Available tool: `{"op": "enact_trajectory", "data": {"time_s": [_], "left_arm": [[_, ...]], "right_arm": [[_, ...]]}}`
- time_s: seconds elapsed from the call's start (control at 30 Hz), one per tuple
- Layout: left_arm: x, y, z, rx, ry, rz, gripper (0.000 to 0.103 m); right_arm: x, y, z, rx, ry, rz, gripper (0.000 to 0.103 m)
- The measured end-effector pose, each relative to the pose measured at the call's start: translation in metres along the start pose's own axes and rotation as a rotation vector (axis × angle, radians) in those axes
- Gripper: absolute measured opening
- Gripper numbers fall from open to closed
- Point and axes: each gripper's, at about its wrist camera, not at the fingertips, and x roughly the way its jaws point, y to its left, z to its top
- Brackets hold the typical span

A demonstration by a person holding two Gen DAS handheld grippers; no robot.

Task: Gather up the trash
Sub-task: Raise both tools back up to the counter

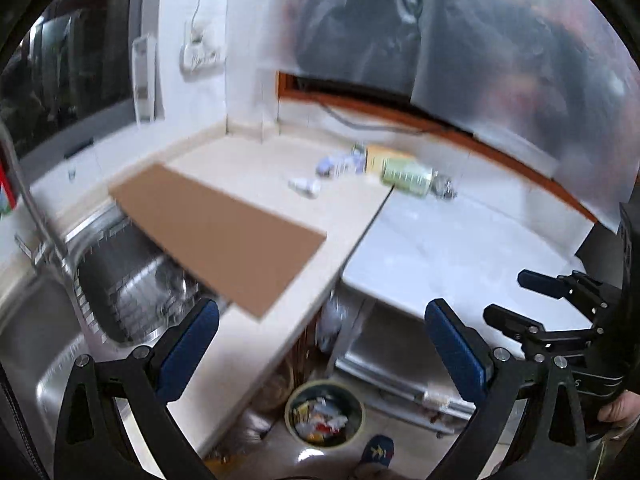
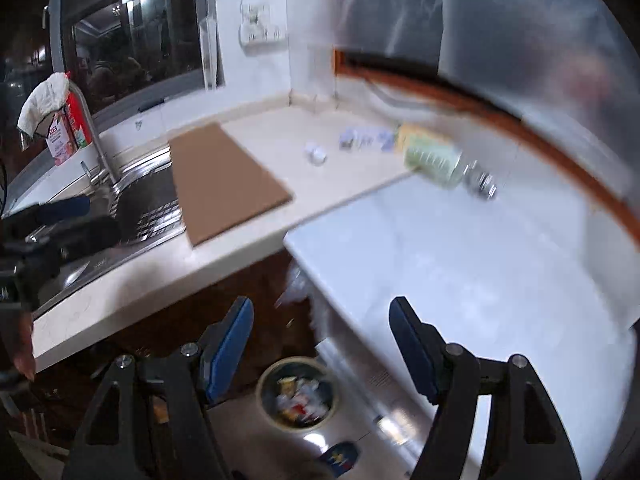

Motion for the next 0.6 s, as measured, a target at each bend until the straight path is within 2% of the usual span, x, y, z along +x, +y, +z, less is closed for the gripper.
{"op": "enact_trajectory", "data": {"time_s": [0.13, 0.27, 0.4, 0.5, 0.6], "left_arm": [[0.006, -0.011, 0.042, 0.045, -0.014, 0.025, 0.102], [0.031, -0.018, 0.074, 0.065, 0.008, 0.044, 0.102], [0.075, -0.019, 0.107, 0.034, 0.031, 0.030, 0.102], [0.116, -0.019, 0.127, 0.024, 0.056, 0.051, 0.102], [0.163, -0.013, 0.145, -0.005, 0.098, 0.036, 0.100]], "right_arm": [[-0.005, -0.023, 0.032, -0.041, -0.032, -0.040, 0.071], [0.011, -0.050, 0.067, -0.079, -0.031, -0.068, 0.071], [0.042, -0.082, 0.101, -0.107, -0.009, -0.053, 0.071], [0.078, -0.109, 0.125, -0.135, 0.020, -0.054, 0.071], [0.123, -0.136, 0.147, -0.165, 0.062, -0.069, 0.071]]}}
